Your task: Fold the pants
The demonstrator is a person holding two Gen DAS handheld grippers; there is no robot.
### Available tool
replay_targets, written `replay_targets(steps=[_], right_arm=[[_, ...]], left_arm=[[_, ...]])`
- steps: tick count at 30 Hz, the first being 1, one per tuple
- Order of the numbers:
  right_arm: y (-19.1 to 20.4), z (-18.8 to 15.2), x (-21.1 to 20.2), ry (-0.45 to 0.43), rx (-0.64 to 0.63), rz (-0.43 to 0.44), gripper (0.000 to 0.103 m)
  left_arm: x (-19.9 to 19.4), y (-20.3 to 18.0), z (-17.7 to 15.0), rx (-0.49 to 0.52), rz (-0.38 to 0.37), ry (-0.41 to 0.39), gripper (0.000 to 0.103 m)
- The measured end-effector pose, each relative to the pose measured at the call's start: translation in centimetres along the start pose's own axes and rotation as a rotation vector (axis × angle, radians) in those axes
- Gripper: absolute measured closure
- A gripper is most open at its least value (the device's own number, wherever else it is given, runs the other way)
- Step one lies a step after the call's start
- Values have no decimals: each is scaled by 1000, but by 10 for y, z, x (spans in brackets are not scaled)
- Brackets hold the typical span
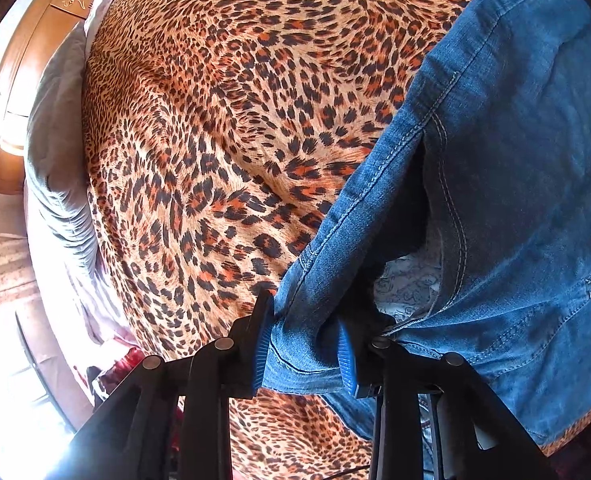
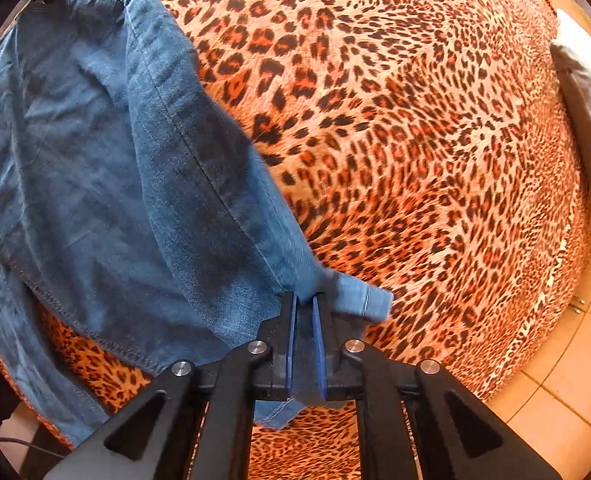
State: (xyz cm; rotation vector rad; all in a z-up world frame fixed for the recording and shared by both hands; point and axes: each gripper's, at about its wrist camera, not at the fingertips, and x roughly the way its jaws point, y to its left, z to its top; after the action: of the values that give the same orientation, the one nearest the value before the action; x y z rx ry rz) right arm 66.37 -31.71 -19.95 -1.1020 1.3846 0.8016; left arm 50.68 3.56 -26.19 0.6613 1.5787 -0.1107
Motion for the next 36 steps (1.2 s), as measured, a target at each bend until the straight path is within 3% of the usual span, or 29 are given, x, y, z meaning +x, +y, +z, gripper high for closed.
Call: replay_targets(steps=[1, 3, 4, 8, 11, 12, 14, 15, 17, 21, 24, 30, 33, 34, 36], right_arm=[[-3, 4, 2, -5, 5, 18, 81], [0, 13, 3, -29, -15, -32, 63], [1, 19, 3, -39, -16, -28, 59], [4, 42, 18, -4, -58, -36, 55], [3, 52, 28, 34, -53, 15, 53], [1, 54, 29, 40, -36, 41, 55], [-11, 62, 31, 57, 5, 145, 77], [-4, 60, 32, 62, -31, 146, 89], [6, 57, 31, 82, -81, 124, 97], [14, 38, 16, 48, -98, 54, 99], [10, 18, -10, 4, -63, 49, 99], [10, -43, -74, -98, 27, 43, 99], [33, -68, -104, -140, 66, 31, 99], [67, -60, -113, -151, 80, 30, 99], [84, -81, -125, -174, 108, 31, 99]], left_arm=[[1, -1, 0, 3, 0, 1, 73], [3, 0, 2, 6, -2, 5, 73], [4, 1, 3, 5, -6, 6, 72], [8, 2, 5, 10, -13, 8, 70], [11, 2, 7, 20, -15, 9, 69], [12, 2, 8, 21, -15, 10, 69], [14, 3, 9, 15, -21, 10, 68], [14, 4, 9, 11, -25, 10, 68], [15, 6, 9, 1, -30, 10, 68], [10, 9, 7, -29, -30, -2, 68], [2, 13, 1, -68, -32, -22, 69], [-24, 17, -27, -163, -58, -90, 81], [-37, 17, -45, -213, -77, -111, 86], [-42, 17, -52, -227, -82, -118, 87], [-53, 14, -68, -250, -93, -132, 87]])
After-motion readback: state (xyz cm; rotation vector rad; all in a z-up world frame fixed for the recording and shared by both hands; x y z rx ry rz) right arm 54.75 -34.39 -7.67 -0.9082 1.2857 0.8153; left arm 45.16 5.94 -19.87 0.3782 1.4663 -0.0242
